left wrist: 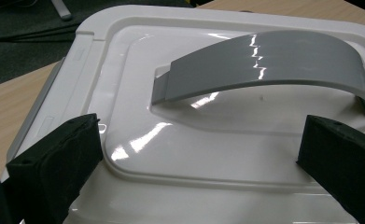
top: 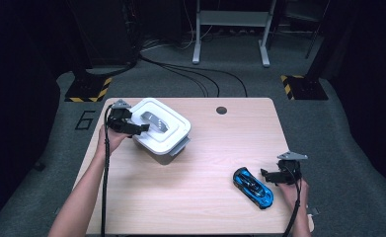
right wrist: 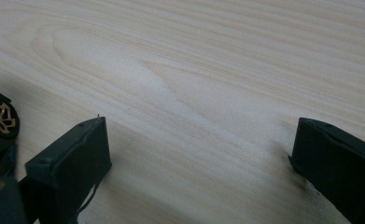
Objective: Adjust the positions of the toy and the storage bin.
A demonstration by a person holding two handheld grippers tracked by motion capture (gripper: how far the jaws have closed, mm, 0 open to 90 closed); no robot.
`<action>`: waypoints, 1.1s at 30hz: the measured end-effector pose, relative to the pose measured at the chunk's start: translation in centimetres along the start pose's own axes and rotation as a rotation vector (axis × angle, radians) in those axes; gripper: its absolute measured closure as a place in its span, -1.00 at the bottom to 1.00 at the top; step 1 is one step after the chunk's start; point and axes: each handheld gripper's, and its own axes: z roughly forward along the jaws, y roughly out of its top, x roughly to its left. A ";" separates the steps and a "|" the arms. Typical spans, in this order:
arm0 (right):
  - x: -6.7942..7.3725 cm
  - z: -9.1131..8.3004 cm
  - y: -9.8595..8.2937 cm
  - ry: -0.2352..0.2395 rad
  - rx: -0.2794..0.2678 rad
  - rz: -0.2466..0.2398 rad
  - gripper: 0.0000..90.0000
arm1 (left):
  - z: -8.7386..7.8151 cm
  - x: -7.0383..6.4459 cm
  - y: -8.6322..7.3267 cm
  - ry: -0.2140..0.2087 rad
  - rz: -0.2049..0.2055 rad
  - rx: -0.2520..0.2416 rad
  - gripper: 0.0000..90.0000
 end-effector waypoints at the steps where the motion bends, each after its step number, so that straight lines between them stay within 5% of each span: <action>1: 0.0 0.0 0.0 -0.001 -0.001 0.003 -0.92 | 0.0 -0.2 0.0 0.004 -0.003 -0.003 -1.00; 33: 0.0 0.0 0.0 0.000 -0.001 0.001 -0.92 | 1.7 -7.1 0.7 0.030 -0.007 0.003 -1.00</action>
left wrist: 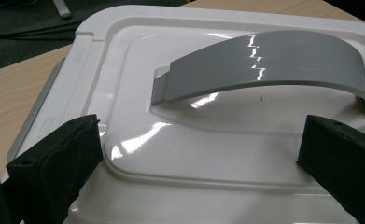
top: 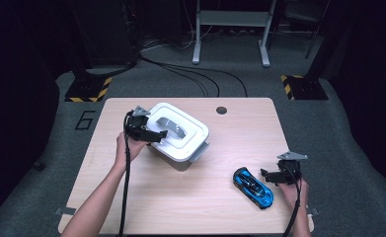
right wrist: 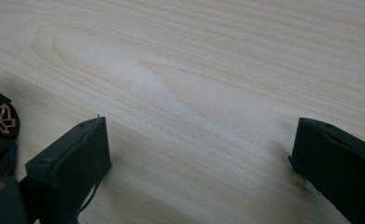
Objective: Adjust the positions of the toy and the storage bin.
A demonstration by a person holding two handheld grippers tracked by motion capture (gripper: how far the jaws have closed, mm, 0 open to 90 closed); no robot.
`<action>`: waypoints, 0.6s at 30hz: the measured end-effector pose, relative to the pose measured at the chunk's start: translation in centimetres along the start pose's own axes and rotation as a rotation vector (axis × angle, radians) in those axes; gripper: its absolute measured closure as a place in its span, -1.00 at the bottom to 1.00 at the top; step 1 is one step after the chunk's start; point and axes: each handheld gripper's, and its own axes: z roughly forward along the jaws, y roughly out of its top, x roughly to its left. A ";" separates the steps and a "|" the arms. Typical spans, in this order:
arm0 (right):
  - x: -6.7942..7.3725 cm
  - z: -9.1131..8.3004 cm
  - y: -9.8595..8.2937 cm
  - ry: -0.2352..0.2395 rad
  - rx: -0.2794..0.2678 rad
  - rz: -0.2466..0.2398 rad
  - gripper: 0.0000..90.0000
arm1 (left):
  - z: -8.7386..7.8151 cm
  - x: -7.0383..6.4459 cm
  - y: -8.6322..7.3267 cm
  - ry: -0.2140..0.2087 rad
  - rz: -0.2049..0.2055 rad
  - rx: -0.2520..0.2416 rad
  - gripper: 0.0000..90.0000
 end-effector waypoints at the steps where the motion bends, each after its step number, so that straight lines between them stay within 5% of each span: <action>1: 0.0 0.0 0.0 0.001 -0.001 0.002 -0.92 | 0.1 -0.2 0.0 0.003 -0.006 -0.002 -1.00; 18: 0.0 0.0 0.0 0.002 -0.001 0.001 -0.92 | 1.6 -3.7 1.2 -0.008 0.010 0.018 -1.00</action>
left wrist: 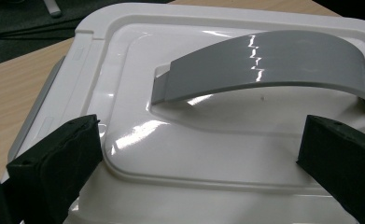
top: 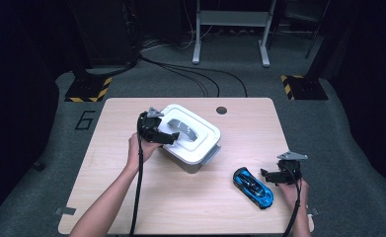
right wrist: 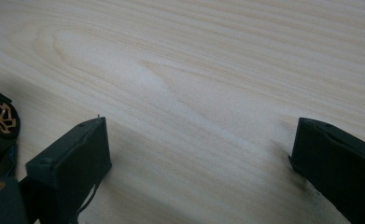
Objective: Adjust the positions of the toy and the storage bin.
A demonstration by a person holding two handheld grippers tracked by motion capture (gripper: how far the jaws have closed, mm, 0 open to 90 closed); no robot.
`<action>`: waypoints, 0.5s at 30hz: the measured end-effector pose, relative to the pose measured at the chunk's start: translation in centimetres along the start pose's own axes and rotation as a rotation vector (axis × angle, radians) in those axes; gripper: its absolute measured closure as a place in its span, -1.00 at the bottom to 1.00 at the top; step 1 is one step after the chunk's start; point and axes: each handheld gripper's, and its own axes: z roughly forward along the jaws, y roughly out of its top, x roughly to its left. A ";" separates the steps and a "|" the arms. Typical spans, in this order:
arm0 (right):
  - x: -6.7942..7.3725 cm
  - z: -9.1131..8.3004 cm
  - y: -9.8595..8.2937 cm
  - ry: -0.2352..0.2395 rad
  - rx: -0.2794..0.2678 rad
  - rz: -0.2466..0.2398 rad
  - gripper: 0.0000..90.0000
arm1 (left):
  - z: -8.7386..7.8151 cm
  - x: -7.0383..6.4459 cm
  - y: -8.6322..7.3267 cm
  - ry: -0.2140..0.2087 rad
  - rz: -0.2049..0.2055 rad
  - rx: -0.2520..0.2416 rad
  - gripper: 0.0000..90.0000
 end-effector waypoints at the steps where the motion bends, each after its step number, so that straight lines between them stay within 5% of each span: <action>1: 0.0 0.0 0.0 0.000 0.000 0.000 -0.92 | 0.0 -0.1 0.1 -0.001 0.002 0.005 -1.00; 9: 0.0 0.0 0.0 0.002 0.000 -0.002 -0.92 | 0.5 -1.1 0.5 -0.014 0.008 0.008 -1.00; 15: 0.0 0.0 0.0 0.004 -0.002 0.000 -0.92 | -0.9 -1.0 0.4 -0.042 0.023 0.001 -1.00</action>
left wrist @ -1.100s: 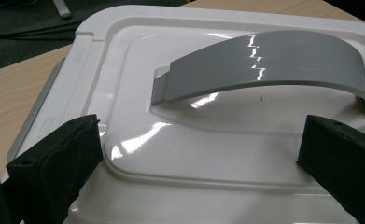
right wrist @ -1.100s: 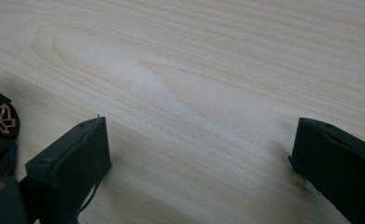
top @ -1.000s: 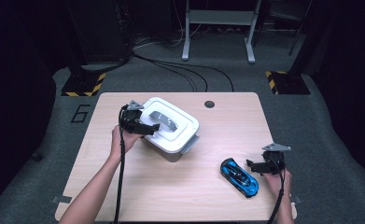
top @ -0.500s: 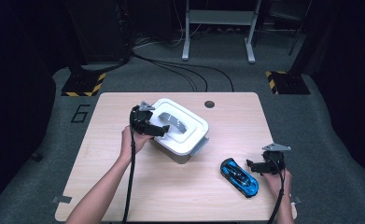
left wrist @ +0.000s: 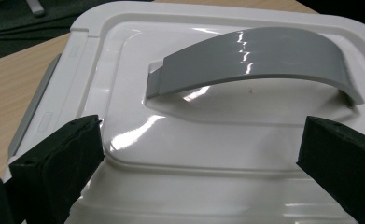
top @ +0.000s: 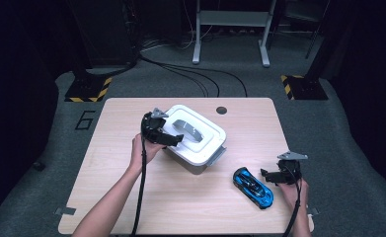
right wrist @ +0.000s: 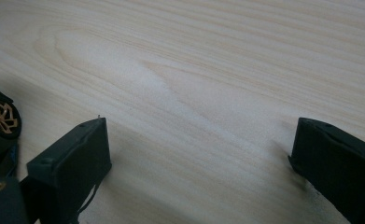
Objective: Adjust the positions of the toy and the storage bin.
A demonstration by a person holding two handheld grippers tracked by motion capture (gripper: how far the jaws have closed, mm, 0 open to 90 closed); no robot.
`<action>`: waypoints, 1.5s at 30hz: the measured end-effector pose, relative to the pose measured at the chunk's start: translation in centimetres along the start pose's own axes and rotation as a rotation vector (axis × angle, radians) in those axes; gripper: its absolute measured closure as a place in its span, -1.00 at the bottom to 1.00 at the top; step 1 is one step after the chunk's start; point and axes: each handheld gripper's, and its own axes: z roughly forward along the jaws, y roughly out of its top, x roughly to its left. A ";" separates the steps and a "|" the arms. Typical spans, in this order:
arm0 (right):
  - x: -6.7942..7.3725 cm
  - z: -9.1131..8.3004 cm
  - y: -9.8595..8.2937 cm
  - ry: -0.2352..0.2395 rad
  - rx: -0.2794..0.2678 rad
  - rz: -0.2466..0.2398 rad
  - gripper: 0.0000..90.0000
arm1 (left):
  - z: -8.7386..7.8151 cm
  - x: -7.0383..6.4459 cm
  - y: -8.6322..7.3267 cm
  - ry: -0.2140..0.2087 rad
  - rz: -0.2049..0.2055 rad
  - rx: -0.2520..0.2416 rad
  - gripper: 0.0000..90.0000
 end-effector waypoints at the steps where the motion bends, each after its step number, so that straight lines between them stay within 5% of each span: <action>1: 0.0 0.0 0.0 -0.002 0.000 -0.002 -0.92 | -0.4 0.0 0.0 0.000 0.000 -0.015 -1.00; 7: 0.0 0.0 0.0 -0.002 0.002 -0.003 -0.91 | -3.1 0.1 -0.8 0.032 0.019 -0.067 -1.00; 18: 0.0 0.0 0.0 -0.003 0.001 -0.002 -0.91 | -5.2 2.3 -6.4 0.099 0.010 -0.051 -1.00; 28: 0.1 0.0 0.0 -0.007 0.003 0.001 -0.91 | -3.0 4.3 -12.3 0.150 0.027 0.027 -1.00; 34: 0.1 0.0 0.0 -0.006 0.003 0.001 -0.91 | -1.2 5.7 -15.3 0.155 -0.006 0.087 -1.00; 43: 0.1 0.0 0.0 -0.006 0.001 -0.005 -0.91 | -0.3 6.2 -16.1 0.152 0.005 0.116 -1.00; 45: 0.1 0.0 0.0 -0.008 0.000 -0.007 -0.91 | -0.2 6.5 -16.2 0.129 -0.031 0.112 -1.00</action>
